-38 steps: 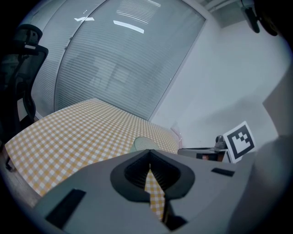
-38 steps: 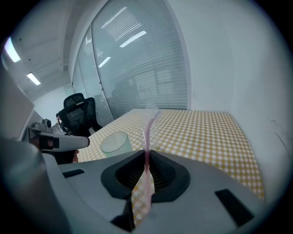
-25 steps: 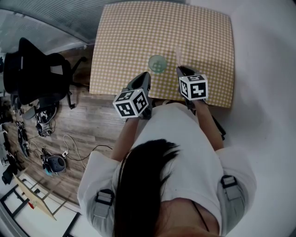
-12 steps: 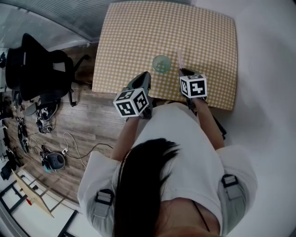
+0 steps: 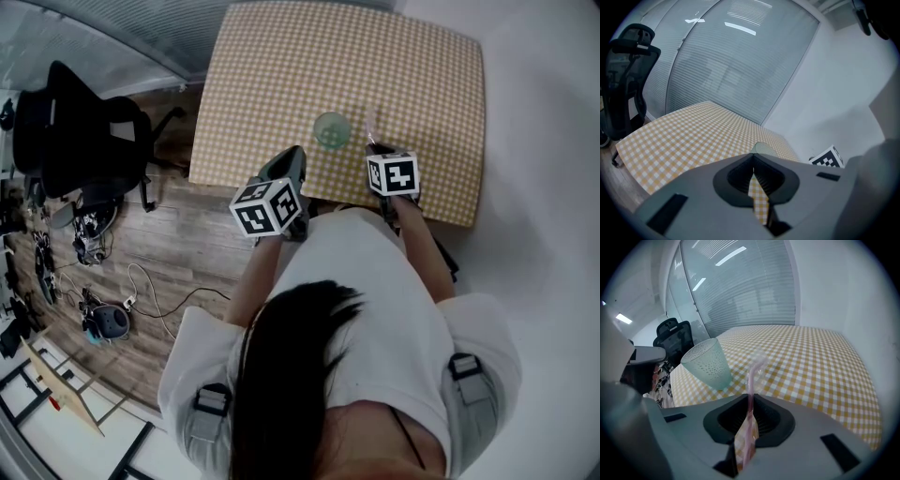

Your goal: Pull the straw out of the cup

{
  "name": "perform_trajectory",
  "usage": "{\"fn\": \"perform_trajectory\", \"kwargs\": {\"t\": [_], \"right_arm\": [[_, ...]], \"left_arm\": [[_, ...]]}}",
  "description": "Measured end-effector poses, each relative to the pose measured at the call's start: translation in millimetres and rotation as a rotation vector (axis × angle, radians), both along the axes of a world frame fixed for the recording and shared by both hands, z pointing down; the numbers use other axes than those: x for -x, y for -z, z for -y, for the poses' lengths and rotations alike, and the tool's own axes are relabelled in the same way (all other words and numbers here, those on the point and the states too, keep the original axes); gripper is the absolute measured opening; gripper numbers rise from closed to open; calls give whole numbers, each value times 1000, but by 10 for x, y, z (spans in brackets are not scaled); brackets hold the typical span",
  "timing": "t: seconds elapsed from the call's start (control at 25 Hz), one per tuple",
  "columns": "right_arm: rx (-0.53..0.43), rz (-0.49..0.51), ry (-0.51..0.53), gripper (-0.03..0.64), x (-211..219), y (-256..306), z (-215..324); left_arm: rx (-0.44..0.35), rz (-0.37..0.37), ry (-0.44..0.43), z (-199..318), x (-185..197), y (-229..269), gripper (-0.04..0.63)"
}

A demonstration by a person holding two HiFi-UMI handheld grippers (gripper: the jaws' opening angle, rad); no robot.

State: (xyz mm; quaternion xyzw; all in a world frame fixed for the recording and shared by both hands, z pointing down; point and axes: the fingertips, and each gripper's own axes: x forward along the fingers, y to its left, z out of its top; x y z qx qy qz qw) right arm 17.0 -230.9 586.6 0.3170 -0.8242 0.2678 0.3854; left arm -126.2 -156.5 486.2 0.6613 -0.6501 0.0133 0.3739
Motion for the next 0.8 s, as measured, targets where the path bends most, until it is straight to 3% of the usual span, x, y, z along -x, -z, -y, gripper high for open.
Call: {"fn": "perform_trajectory", "kwargs": {"t": [0.68, 0.8], "right_arm": [[49, 24, 40, 57, 91, -114, -63], [56, 29, 47, 86, 113, -88, -63]], "left_arm": [[18, -8, 5, 60, 57, -41, 9], [19, -9, 5, 83, 71, -16, 9]]}}
